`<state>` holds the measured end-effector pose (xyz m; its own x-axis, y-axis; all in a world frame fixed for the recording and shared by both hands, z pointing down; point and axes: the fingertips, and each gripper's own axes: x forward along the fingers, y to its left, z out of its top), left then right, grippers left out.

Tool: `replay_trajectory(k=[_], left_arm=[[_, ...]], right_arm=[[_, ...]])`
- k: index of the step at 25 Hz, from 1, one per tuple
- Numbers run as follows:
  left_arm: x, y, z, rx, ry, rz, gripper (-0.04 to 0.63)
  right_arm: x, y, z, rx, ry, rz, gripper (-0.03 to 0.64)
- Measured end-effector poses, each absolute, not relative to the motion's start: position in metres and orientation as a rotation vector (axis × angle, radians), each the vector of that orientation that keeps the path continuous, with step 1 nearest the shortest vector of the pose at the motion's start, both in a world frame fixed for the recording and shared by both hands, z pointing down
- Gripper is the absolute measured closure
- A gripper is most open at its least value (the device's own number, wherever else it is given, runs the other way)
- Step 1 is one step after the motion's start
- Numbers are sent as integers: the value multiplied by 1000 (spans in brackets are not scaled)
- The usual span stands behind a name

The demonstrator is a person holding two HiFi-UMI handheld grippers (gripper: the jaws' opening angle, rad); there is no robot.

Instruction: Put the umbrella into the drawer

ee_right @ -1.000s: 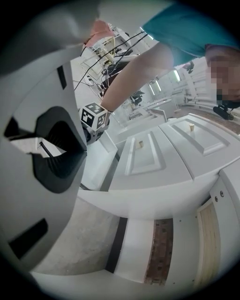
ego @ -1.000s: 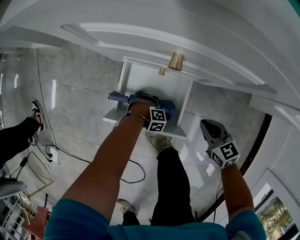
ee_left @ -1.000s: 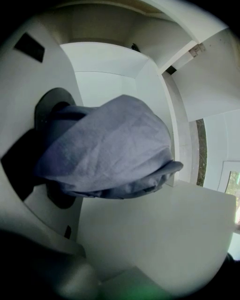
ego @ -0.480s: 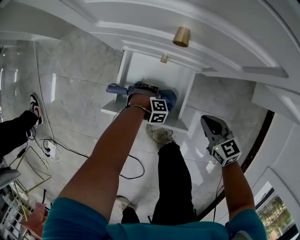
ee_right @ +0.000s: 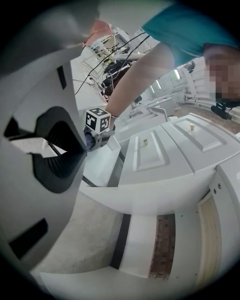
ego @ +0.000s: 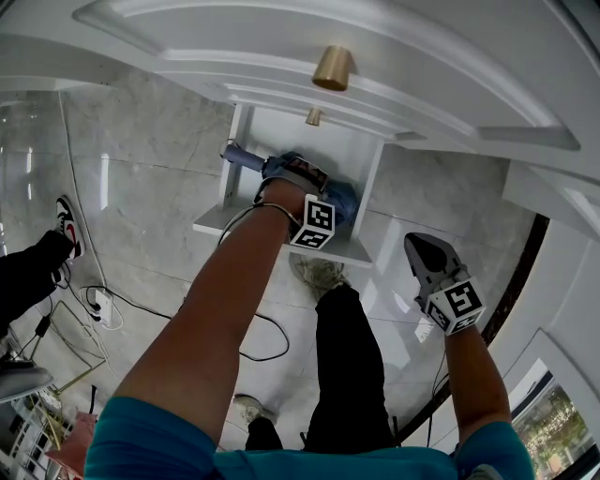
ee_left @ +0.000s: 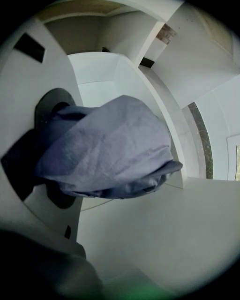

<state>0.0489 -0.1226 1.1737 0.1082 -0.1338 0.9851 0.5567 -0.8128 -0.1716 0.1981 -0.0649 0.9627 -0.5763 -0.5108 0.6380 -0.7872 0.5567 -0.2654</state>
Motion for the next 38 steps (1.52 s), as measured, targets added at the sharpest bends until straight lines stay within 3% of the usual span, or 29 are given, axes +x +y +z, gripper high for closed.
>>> replay_trajectory(k=[9,14,23,35,38], left_arm=[[58,-125,1187,-1746,-547,-1629,337],[59,-130,1182,-1821,-479,-1621,278],[34,-142,1146,-1915,-340,-1601,273],[3,-141,1029,-2065,-68,-1608,275],[-4,-138,985,-2101,7,-1615,308]], right_arm=[[207,-63,967,1064,-2276,756,594],[207,-64,968,1070,-2277,764,594],[180,-81,959,1068,-2324,738,594],[173,-56,901,1143,-2305,734,594],[172,-46,870,1162,-2305,696,594]])
